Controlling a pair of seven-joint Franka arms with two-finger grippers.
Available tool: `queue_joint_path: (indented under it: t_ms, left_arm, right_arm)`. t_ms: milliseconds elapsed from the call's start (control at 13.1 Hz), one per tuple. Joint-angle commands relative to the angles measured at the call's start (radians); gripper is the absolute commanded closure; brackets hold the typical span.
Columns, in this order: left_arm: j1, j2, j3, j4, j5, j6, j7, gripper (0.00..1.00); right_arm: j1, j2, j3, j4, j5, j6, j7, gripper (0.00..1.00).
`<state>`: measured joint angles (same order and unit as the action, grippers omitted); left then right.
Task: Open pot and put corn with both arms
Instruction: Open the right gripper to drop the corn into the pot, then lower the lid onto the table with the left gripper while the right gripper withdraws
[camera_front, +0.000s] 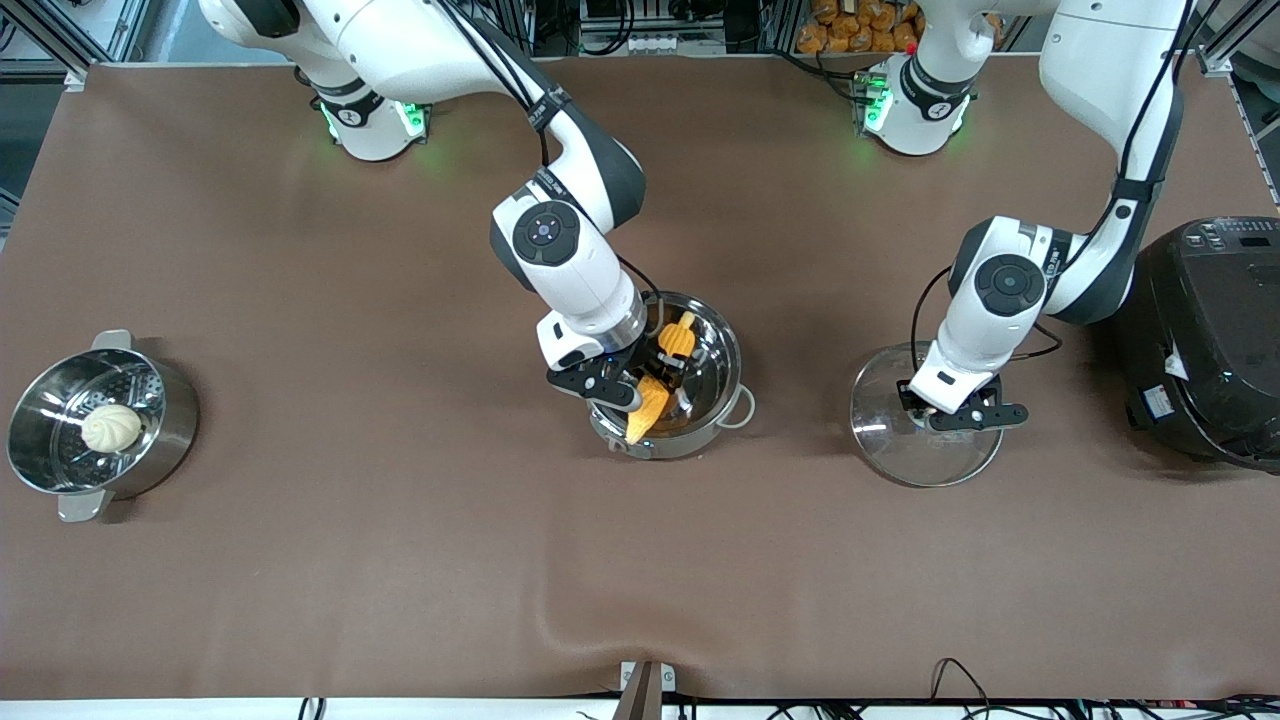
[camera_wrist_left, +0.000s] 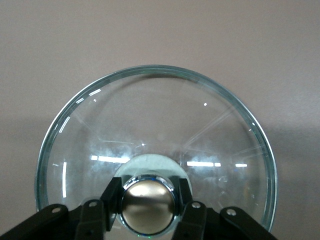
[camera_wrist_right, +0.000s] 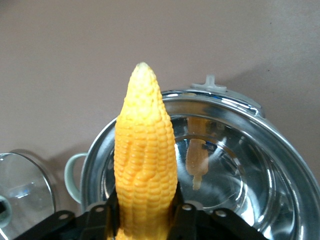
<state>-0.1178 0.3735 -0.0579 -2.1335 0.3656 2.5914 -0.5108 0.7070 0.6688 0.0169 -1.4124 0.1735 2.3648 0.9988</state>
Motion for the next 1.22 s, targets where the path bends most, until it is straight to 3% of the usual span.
queue_joint_path:
  t_ms: [0, 306, 458, 535, 611, 917, 1146]
  left_arm:
    - [0.053, -0.012, -0.011, -0.014, 0.061, 0.016, 0.009, 1.0]
    - [0.093, 0.028, -0.013, -0.017, 0.072, 0.055, 0.015, 1.0]
    - [0.095, 0.041, -0.013, -0.009, 0.07, 0.055, 0.011, 0.96]
    - [0.093, 0.042, -0.011, -0.006, 0.07, 0.053, 0.005, 0.64]
    - [0.092, 0.042, -0.013, -0.008, 0.07, 0.052, -0.004, 0.01]
    - [0.105, -0.036, -0.014, 0.001, 0.07, 0.012, 0.008, 0.0]
    - [0.104, -0.113, -0.042, 0.105, 0.058, -0.149, 0.017, 0.0]
  right_arm:
    - [0.011, 0.003, 0.005, 0.013, -0.092, -0.082, 0.035, 0.0]
    - [-0.04, -0.109, 0.0, 0.007, -0.101, -0.289, 0.03, 0.0]
    - [-0.114, -0.173, -0.014, 0.007, -0.126, -0.393, -0.107, 0.0]
    - [-0.17, -0.201, -0.012, 0.007, -0.124, -0.409, -0.205, 0.0]
    - [-0.22, -0.228, -0.012, 0.004, -0.124, -0.424, -0.274, 0.0]
    - [-0.414, -0.319, -0.014, -0.048, -0.127, -0.556, -0.654, 0.0]
    - [-0.535, -0.503, -0.014, -0.278, -0.146, -0.549, -0.869, 0.0]
